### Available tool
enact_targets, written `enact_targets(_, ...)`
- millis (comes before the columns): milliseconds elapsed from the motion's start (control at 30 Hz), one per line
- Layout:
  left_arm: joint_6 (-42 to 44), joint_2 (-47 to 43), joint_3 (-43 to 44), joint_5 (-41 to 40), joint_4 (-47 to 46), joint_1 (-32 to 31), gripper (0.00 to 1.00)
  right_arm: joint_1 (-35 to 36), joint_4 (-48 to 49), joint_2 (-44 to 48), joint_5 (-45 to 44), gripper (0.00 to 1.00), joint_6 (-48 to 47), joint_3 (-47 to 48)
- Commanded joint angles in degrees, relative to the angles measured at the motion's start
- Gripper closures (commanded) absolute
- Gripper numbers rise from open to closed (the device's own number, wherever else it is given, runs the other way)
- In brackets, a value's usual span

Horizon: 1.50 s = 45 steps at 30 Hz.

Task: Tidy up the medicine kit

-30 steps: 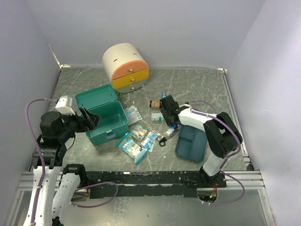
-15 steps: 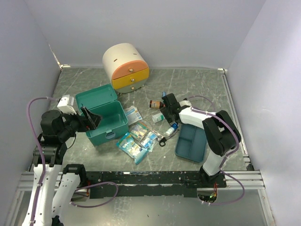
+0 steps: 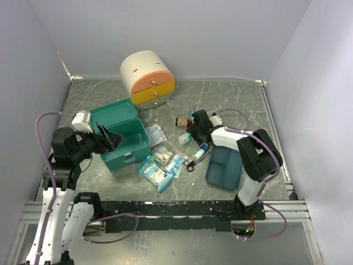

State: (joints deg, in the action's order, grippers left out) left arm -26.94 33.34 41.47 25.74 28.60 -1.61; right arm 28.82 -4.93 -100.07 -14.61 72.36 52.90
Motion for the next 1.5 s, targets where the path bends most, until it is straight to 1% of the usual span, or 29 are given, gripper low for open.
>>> enact_targets(0,-2.3,-0.1,0.1,2.7,-4.6,0.3,0.09,-0.3,1.3,-2.3,3.1,0.56,-3.0,-0.7)
enact_targets(100,-3.9,1.1,0.4,4.0,-5.8,0.2,0.1,-0.3,3.1,-1.4,4.5,0.66,-5.1,-1.2)
enact_targets(133,-4.8,1.5,0.6,4.3,-6.3,0.2,0.1,-0.3,3.7,-0.8,4.9,0.68,-5.8,-1.5)
enact_targets(267,-7.2,2.9,1.4,6.0,-8.5,0.1,0.1,-1.9,5.9,2.8,7.1,0.7,-9.9,-2.1)
enact_targets(367,-10.1,4.2,1.7,7.3,-10.5,-0.3,0.1,-2.8,6.0,6.0,12.6,0.7,-15.1,-1.0)
enact_targets(467,-15.3,4.5,-0.2,8.5,-16.6,-1.4,0.1,-2.9,7.0,10.9,17.9,0.7,-20.4,-2.6)
enact_targets(567,-19.2,4.8,-2.0,7.4,-21.5,-3.6,0.09,-2.9,8.8,15.6,23.3,0.7,-24.9,-5.3)
enact_targets(600,-19.9,5.2,-2.0,7.2,-22.6,-5.0,0.08,-2.9,9.0,17.0,24.9,0.7,-25.9,-6.1)
enact_targets(700,-20.4,7.8,-0.7,4.7,-22.0,-9.6,0.07,-2.8,9.7,20.6,29.1,0.7,-28.5,-8.0)
enact_targets(767,-20.9,10.0,0.0,2.0,-22.3,-14.2,0.07,-2.8,11.5,22.8,32.8,0.71,-29.1,-9.7)
enact_targets(867,-22.9,14.1,0.3,-2.0,-25.8,-21.4,0.07,-2.7,13.8,25.8,38.9,0.72,-29.5,-11.7)
enact_targets(900,-23.9,15.9,0.4,-2.8,-27.0,-23.8,0.05,-2.7,13.8,26.7,40.0,0.72,-29.8,-12.0)
enact_targets(933,-24.3,17.8,0.7,-3.2,-28.0,-26.0,0.01,-2.7,13.9,27.8,40.8,0.72,-30.0,-12.3)
enact_targets(967,-24.6,20.2,1.3,-3.2,-28.7,-28.1,0.0,-2.6,14.3,28.8,41.8,0.72,-30.3,-12.8)
enact_targets(1033,-23.9,25.2,2.7,-5.6,-29.1,-33.1,0.0,-2.6,15.3,31.0,43.2,0.72,-30.1,-13.8)
enact_targets(1100,-22.6,28.3,3.7,-9.7,-29.8,-38.6,0.01,-2.5,17.3,33.3,44.7,0.72,-29.5,-15.1)
enact_targets(1167,-21.6,31.4,4.8,-11.3,-30.9,-42.6,0.0,-2.5,17.7,34.5,45.2,0.72,-28.8,-15.7)
enact_targets(1233,-21.4,33.6,6.3,-11.4,-31.7,-44.5,0.0,-2.5,17.4,35.0,46.2,0.72,-28.7,-15.8)
enact_targets(1333,-22.3,35.2,6.1,-11.1,-35.7,-45.6,0.01,-2.5,18.1,35.8,48.3,0.72,-27.7,-16.3)
enact_targets(1467,-24.3,37.3,5.1,-9.9,-39.1,-45.9,0.15,-2.4,17.3,36.4,49.8,0.72,-27.2,-16.0)
